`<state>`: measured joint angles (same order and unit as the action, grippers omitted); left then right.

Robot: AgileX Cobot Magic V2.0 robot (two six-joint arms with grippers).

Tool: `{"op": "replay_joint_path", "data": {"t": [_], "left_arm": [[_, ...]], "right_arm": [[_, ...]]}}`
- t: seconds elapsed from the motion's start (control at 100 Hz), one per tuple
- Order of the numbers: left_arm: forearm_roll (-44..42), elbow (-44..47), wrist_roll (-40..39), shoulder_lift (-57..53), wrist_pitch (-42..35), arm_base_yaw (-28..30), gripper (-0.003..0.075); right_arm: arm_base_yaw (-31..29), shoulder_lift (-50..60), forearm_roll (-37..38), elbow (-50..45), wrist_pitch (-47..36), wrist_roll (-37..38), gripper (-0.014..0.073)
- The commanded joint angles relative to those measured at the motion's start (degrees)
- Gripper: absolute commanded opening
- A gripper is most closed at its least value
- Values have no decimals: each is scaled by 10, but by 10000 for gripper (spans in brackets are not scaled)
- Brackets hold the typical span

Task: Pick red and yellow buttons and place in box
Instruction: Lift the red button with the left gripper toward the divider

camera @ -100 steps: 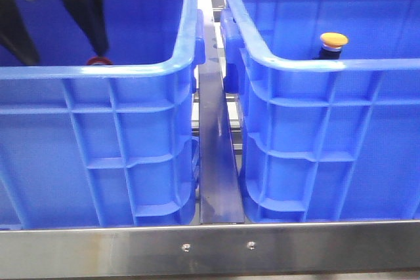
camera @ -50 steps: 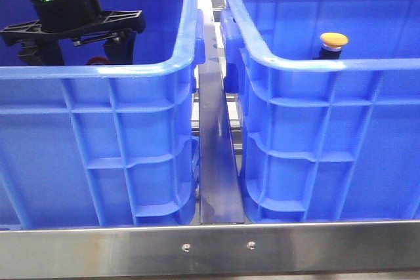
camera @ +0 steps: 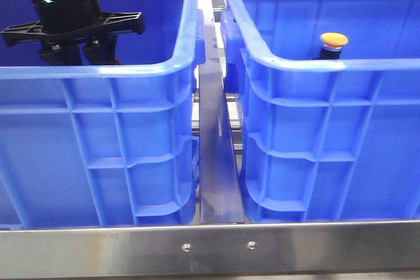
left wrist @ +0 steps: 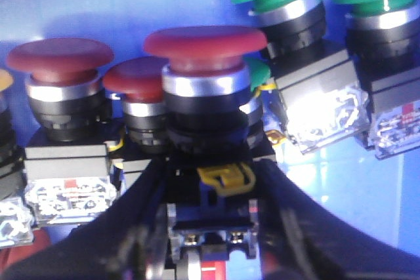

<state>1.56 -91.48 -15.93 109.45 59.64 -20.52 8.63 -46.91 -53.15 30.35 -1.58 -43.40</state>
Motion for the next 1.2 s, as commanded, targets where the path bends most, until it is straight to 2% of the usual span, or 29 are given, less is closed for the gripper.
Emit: {"op": "replay_joint_path", "data": {"t": [0.0,0.21,0.47,0.77,1.04,1.19], "left_arm": [[1,-19,-5,-39,-12,2,117],[-23,-6,-5,-84,-33,-13,117],[-34,64,-5,-195,-110,-55,116],[-16,116,-2,-299,-151,-142,116],[47,116,130,-305,-160,-253,116],[47,116,195,-305,-158,-284,116]], "right_arm": [[-2,7,2,15,-30,-4,630],[-2,7,2,15,-29,-4,630],[-2,7,2,15,-25,-4,630],[-2,7,2,15,-25,-4,630],[-2,7,2,15,-23,-4,630],[-2,7,2,15,-23,-4,630]]}}
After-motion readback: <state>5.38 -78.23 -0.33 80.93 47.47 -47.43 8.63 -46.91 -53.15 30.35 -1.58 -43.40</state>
